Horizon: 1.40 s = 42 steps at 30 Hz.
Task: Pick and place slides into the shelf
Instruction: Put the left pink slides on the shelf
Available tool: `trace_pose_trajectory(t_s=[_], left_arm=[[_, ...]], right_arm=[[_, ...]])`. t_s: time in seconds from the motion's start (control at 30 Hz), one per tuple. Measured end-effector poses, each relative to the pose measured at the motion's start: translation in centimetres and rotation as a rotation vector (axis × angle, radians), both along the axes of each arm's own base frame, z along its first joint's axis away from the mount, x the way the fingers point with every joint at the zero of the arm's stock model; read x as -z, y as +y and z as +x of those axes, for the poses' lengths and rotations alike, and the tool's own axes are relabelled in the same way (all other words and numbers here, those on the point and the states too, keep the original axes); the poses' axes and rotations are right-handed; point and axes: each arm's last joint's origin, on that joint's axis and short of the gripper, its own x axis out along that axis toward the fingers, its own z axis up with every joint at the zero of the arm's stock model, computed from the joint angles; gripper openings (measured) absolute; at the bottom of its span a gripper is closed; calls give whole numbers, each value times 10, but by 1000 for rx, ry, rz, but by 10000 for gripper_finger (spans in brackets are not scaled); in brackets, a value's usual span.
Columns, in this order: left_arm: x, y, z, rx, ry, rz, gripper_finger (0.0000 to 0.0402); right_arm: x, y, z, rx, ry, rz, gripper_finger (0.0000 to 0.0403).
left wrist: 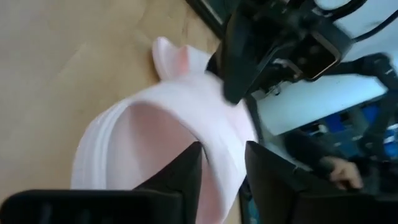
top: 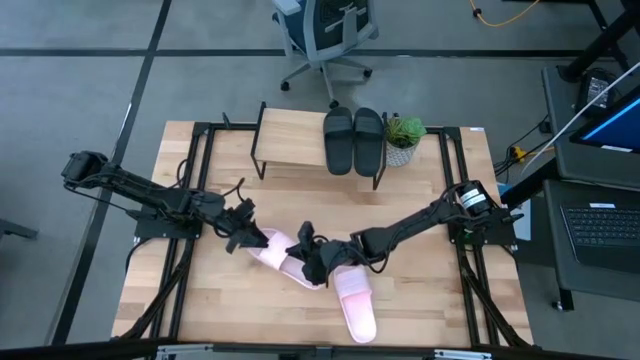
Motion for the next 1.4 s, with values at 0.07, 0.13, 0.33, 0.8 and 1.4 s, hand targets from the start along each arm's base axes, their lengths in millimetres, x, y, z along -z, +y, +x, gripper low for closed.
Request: trace_pose_trajectory(t_s=[0.07,0.13,0.33,0.8,1.4], left_arm=[[3,1,-1,-6,27,19,121],[5,4,-1,-20,45,23,123],[6,12,0,-46,46,48,116],[-32,25,-5,56,-206,188,43],[-57,31,-29,-48,-459,662,5]], right_arm=[[0,1,-2,24,13,-20,7],[2,2,-3,30,34,-22,7],[3,6,-6,59,47,-5,7],[-26,4,-22,197,22,64,6],[-67,-50,-7,532,-173,85,6]])
